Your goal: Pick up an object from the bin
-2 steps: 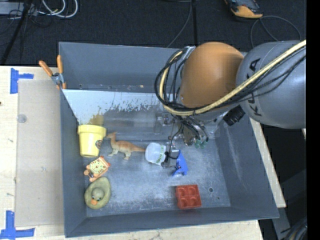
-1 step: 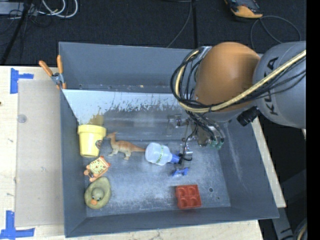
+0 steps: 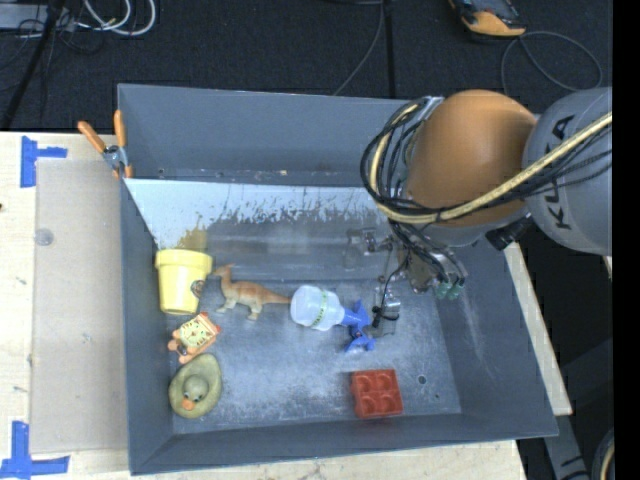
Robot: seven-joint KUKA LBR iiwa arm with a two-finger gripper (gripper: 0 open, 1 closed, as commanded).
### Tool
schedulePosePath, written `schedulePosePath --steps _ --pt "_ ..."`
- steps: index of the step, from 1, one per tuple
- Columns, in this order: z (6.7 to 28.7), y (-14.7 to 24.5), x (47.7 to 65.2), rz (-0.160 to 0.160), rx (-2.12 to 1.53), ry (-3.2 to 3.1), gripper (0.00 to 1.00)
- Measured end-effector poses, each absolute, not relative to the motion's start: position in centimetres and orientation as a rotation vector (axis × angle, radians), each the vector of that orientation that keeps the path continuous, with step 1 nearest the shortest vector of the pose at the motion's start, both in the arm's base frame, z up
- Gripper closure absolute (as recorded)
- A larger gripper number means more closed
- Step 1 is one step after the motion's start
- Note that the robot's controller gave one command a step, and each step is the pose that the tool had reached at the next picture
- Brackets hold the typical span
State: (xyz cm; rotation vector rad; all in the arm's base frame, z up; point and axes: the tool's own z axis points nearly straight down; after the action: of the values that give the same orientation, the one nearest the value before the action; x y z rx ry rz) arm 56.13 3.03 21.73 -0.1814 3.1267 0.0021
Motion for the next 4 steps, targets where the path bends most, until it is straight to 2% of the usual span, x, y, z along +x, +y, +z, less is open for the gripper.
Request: schedulePosePath --steps 1,2,3,4 --pt "16.4 2.1 53.9 0.0 -0.171 3.141 0.0" --pt "13.1 0.0 55.2 0.004 -0.297 3.136 0.0" --pt "12.3 -1.1 56.9 -0.004 -0.531 3.097 0.0" --pt "6.9 4.4 59.8 0.006 -0.282 3.138 1.0"
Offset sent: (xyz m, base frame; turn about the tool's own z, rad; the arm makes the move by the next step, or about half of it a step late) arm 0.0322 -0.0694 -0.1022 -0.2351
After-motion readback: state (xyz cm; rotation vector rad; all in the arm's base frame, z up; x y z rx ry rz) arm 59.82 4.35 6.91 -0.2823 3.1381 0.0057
